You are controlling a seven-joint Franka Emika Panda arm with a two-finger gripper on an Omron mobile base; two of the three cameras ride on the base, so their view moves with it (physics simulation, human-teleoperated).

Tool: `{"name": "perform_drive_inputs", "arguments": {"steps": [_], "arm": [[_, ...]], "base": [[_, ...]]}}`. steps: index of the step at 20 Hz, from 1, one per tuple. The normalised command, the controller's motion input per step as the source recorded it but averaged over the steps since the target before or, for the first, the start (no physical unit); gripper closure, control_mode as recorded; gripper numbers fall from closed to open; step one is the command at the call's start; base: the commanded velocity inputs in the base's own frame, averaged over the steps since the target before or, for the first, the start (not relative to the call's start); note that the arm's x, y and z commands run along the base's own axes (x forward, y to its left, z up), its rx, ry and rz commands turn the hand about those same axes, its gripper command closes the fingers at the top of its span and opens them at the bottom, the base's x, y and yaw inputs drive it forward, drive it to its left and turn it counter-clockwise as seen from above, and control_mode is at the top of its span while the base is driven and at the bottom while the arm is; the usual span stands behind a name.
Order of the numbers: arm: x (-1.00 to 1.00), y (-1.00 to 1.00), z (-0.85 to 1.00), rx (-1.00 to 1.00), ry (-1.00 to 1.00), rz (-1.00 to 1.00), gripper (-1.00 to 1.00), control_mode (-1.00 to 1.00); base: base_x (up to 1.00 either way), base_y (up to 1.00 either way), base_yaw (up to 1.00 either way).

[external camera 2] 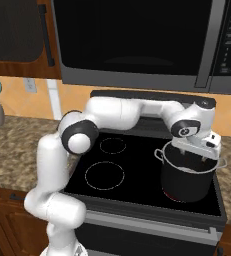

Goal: Put the squash and onion in the pot. Retrieve the spatula and lightly stir the vegetables in the pot.

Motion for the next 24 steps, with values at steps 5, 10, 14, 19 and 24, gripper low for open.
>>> {"name": "perform_drive_inputs", "arguments": {"steps": [5,10,14,19,24], "arm": [[-0.83,0.62,0.32,-0.01,-0.13,0.04,-1.0,-1.0],[-0.45,1.0,0.22,-0.15,-0.05,0.21,-1.0,-1.0],[-0.38,1.0,0.07,-0.29,0.0,0.34,-1.0,-1.0],[-0.37,1.0,0.0,-0.33,0.03,0.43,-1.0,-1.0],[-0.42,1.0,0.0,-0.3,0.01,0.55,-1.0,-1.0]], "base": [[0.0,0.0,0.0],[0.0,0.0,0.0],[0.0,0.0,0.0],[0.0,0.0,0.0],[0.0,0.0,0.0]]}}
